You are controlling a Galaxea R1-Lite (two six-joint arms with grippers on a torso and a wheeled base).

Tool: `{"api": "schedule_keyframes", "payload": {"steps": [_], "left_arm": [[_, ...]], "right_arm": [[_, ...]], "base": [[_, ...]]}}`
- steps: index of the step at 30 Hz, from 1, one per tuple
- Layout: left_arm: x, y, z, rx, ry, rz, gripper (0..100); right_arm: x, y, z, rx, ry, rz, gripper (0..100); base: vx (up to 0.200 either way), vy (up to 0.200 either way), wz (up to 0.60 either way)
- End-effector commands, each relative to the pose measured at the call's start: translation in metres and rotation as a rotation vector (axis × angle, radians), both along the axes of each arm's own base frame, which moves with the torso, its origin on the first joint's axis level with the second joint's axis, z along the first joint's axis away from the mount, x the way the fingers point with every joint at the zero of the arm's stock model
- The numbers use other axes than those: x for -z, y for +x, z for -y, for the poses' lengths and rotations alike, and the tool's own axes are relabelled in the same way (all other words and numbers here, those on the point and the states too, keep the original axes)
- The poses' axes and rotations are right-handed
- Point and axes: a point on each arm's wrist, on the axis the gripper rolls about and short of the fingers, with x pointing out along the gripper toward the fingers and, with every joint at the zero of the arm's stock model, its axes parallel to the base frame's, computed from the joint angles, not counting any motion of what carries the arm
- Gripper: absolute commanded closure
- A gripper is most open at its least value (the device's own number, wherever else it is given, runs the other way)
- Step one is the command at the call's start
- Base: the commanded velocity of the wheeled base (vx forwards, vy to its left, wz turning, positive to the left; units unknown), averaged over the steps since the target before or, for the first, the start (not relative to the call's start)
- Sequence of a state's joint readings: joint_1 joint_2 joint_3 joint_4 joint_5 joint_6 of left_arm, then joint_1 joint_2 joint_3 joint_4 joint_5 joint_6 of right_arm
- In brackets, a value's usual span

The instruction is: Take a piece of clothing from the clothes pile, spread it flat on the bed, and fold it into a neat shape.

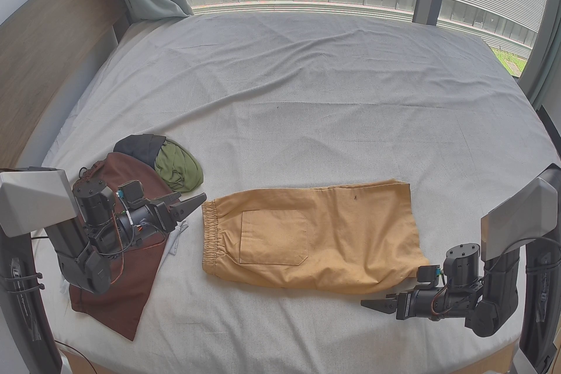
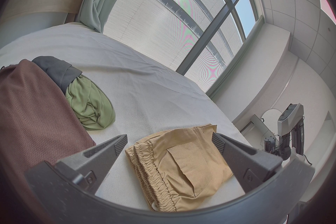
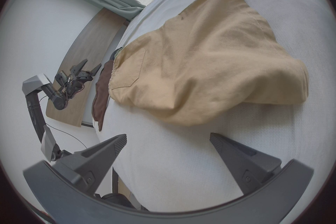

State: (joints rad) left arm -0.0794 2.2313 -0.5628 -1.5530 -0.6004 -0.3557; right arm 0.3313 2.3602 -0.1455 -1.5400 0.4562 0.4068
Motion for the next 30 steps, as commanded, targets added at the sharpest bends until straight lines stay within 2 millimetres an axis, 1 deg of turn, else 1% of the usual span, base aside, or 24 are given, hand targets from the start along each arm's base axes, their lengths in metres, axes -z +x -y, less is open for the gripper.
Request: {"api": "schedule_keyframes", "payload": {"steps": [1,6,10,14,16,23,28,30], "left_arm": [[-0.001,0.0,0.0,0.0,0.001,0.004,0],[-0.002,0.0,0.0,-0.002,0.008,0.012,0],[-0.002,-0.001,-0.001,-0.003,0.013,0.013,0],[0.0,-0.009,-0.001,0.007,0.013,-0.013,0],[-0.001,-0.01,-0.001,0.036,0.01,-0.012,0],[-0.002,-0.015,-0.001,0.046,0.009,-0.018,0],[-0.003,-0.019,0.001,0.065,0.006,-0.025,0],[-0.002,-0.021,0.001,0.068,0.006,-0.032,0]], "right_arm": [[-0.017,-0.006,-0.003,-0.031,0.022,0.045,0],[-0.033,-0.011,-0.012,-0.092,0.059,0.093,0],[-0.045,-0.011,-0.019,-0.118,0.085,0.145,0],[-0.054,-0.001,-0.023,-0.113,0.113,0.2,0],[-0.058,0.005,-0.023,-0.105,0.129,0.228,0],[-0.069,0.022,-0.029,-0.091,0.183,0.284,0],[-0.08,0.024,-0.025,-0.079,0.199,0.323,0],[-0.094,0.028,-0.016,-0.048,0.211,0.38,0]], "base": [[0.0,0.0,0.0],[0.0,0.0,0.0],[0.0,0.0,0.0],[0.0,0.0,0.0],[0.0,0.0,0.0],[0.0,0.0,0.0],[0.0,0.0,0.0],[0.0,0.0,0.0]]}}
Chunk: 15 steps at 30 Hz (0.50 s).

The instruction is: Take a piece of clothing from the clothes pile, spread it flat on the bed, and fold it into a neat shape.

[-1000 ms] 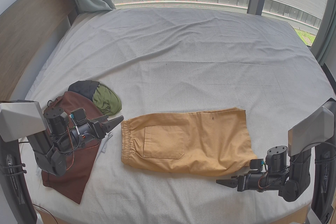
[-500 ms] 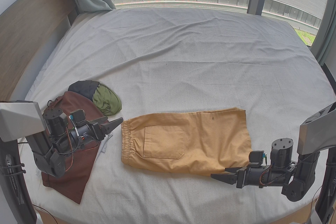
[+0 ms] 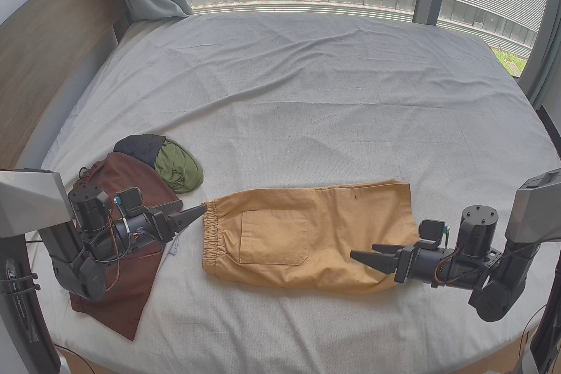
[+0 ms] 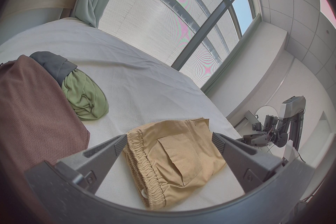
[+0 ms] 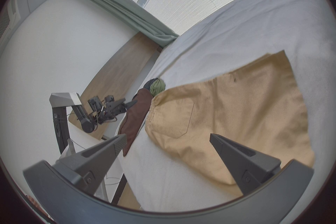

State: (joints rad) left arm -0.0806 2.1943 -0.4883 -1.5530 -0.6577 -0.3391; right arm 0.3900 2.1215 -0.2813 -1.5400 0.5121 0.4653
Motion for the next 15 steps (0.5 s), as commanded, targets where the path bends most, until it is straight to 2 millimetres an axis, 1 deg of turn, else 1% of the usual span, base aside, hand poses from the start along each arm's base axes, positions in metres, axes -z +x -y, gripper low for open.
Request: {"api": "schedule_keyframes", "payload": {"steps": [1,2,3,9,12,15], "left_arm": [[-0.001,-0.003,0.001,0.009,-0.001,-0.004,0],[-0.001,-0.003,0.001,0.009,-0.001,-0.004,0],[0.0,-0.004,0.0,0.008,-0.003,-0.012,0],[0.007,-0.012,0.002,0.051,-0.042,-0.088,0],[0.008,-0.013,0.003,0.053,-0.046,-0.098,0],[0.016,-0.013,0.006,0.06,-0.054,-0.137,0]], "right_arm": [[-0.02,0.004,0.01,0.038,0.029,0.076,0],[-0.02,0.004,0.01,0.038,0.029,0.076,0],[-0.031,0.003,0.017,0.048,0.045,0.108,0],[-0.033,0.008,0.028,0.08,0.046,0.119,0],[-0.034,0.008,0.029,0.079,0.049,0.122,0],[-0.034,0.007,0.029,0.074,0.048,0.123,0]], "base": [[0.0,0.0,0.0],[0.0,0.0,0.0],[0.0,0.0,0.0],[0.0,0.0,0.0],[0.0,0.0,0.0],[0.0,0.0,0.0]]}}
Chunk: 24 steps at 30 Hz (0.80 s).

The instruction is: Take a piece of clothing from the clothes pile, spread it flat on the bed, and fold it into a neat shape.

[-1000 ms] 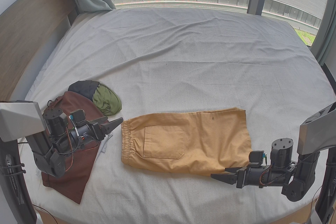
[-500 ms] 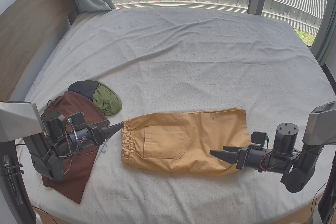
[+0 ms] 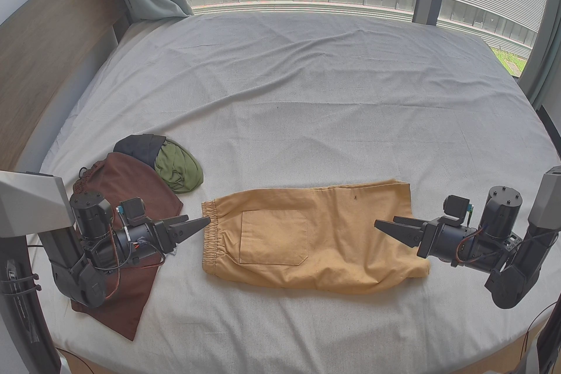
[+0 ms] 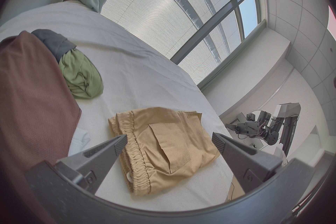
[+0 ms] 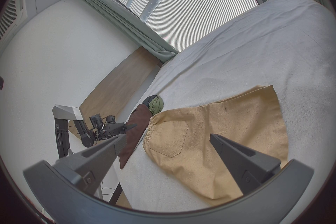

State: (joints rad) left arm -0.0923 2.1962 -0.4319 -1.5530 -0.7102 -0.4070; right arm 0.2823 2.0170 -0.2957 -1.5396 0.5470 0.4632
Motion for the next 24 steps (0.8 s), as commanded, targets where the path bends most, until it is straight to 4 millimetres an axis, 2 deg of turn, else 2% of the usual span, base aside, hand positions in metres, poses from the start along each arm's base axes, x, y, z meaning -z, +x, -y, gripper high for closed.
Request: {"api": "schedule_keyframes", "payload": {"steps": [1,5,15,24], "left_arm": [[0.01,-0.001,0.004,0.007,0.001,-0.041,0],[0.02,-0.007,0.004,0.007,0.002,-0.095,0],[0.048,-0.005,0.004,0.001,0.006,-0.189,0],[0.061,-0.005,0.009,0.01,-0.005,-0.243,0]], "right_arm": [[-0.004,-0.002,0.001,-0.001,0.002,0.012,0],[-0.003,-0.002,0.0,-0.002,0.002,0.011,0],[-0.001,-0.002,0.0,-0.001,-0.004,0.005,0],[-0.001,-0.003,0.0,-0.002,-0.007,0.004,0]], "base": [[0.0,0.0,0.0],[0.0,0.0,0.0],[0.0,0.0,0.0],[0.0,0.0,0.0]]}}
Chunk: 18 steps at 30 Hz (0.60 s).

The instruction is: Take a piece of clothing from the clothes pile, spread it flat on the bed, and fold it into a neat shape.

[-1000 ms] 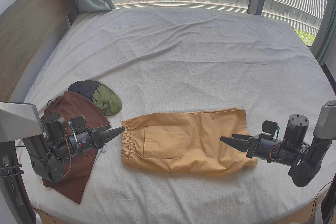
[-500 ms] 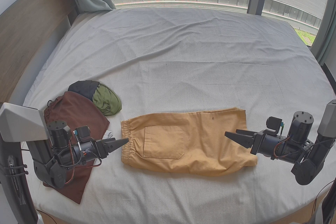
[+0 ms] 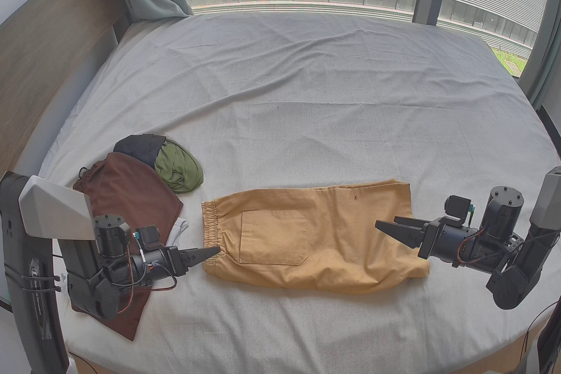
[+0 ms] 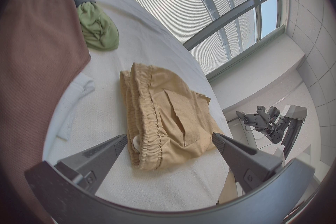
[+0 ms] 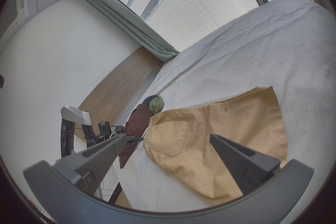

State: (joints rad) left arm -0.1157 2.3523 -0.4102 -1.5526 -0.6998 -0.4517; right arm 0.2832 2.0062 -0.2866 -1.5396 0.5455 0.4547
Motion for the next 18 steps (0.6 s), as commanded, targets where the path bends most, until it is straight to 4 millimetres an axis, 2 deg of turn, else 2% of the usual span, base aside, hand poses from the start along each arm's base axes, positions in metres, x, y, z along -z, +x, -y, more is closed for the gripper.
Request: {"api": "schedule_keyframes", "payload": {"steps": [1,12,17,18], "left_arm": [[0.012,-0.001,0.003,0.01,0.004,-0.039,0],[0.038,0.003,0.01,-0.013,0.035,-0.092,0],[0.039,0.002,0.012,-0.007,0.033,-0.1,0],[0.039,-0.001,0.019,0.014,0.028,-0.109,0]], "right_arm": [[0.001,0.0,0.0,-0.001,-0.002,-0.005,0],[0.003,0.0,-0.001,-0.003,-0.004,-0.012,0],[0.003,0.0,-0.001,-0.004,-0.004,-0.012,0],[0.003,-0.001,-0.002,-0.007,-0.004,-0.012,0]], "base": [[0.0,0.0,0.0],[0.0,0.0,0.0],[0.0,0.0,0.0],[0.0,0.0,0.0]]}}
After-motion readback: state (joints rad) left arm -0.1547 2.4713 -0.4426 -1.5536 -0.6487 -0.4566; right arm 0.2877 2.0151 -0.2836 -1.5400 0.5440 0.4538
